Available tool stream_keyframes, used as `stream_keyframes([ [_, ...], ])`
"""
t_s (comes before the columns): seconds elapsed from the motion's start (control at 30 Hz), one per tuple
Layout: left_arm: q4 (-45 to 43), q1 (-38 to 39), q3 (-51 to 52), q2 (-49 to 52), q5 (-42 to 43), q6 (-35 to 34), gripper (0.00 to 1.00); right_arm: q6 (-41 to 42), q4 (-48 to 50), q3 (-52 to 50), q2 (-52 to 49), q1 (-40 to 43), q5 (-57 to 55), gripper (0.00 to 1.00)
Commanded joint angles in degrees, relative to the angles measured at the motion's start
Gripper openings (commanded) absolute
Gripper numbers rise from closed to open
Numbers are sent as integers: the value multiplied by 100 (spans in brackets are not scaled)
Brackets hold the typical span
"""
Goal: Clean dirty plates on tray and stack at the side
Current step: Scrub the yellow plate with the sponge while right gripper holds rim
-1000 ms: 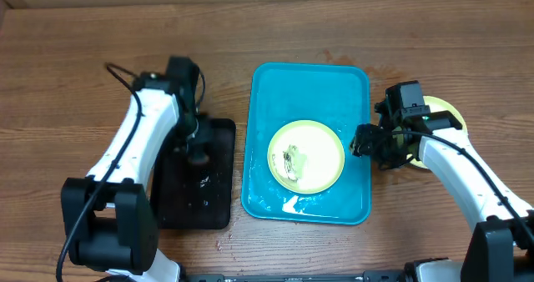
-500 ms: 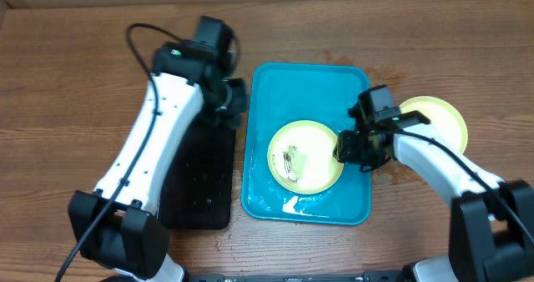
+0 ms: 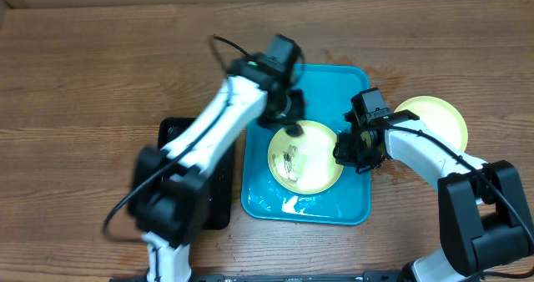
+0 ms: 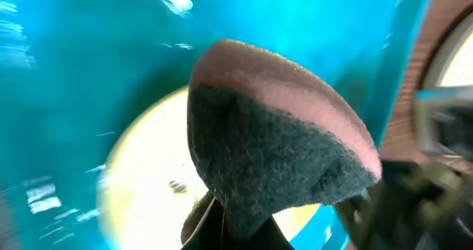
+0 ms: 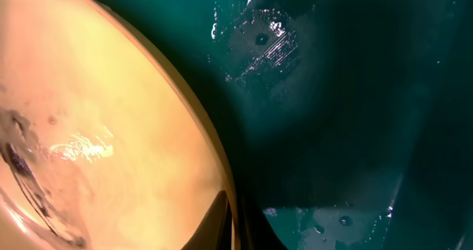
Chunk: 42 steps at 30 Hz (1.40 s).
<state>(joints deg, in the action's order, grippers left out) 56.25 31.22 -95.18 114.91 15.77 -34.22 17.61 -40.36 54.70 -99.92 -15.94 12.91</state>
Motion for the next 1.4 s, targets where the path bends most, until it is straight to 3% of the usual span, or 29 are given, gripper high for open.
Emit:
stream_keyframes([
  [0.0, -260, 415, 61, 754, 544, -660, 4, 61, -28, -66, -205, -13, -278, 4],
  [0.2, -555, 671, 61, 1346, 715, -852, 4, 61, -39, -66, -205, -13, -278, 4],
  [0.5, 732, 313, 37, 1377, -1899, -1097, 4, 61, -42, -66, -205, -13, -280, 4],
  [0.8, 1257, -133, 35, 1377, -2924, -938, 4, 61, -66, -66, -205, -13, -280, 4],
  [0.9, 1056, -192, 35, 1377, -2280, -533, 4, 61, -63, -66, -205, -13, -280, 4],
  [1.0, 490, -136, 37, 1408, -859, -17, 4, 59, -63, -66, -205, -13, -280, 4],
  [1.23, -992, 295, 52, 1714, 1648, 101, 4, 59, -63, -66, -205, -13, -280, 4],
  [1.37, -1285, 581, 52, 1897, 2234, 37, 4, 59, -63, -66, -205, -13, -280, 4],
])
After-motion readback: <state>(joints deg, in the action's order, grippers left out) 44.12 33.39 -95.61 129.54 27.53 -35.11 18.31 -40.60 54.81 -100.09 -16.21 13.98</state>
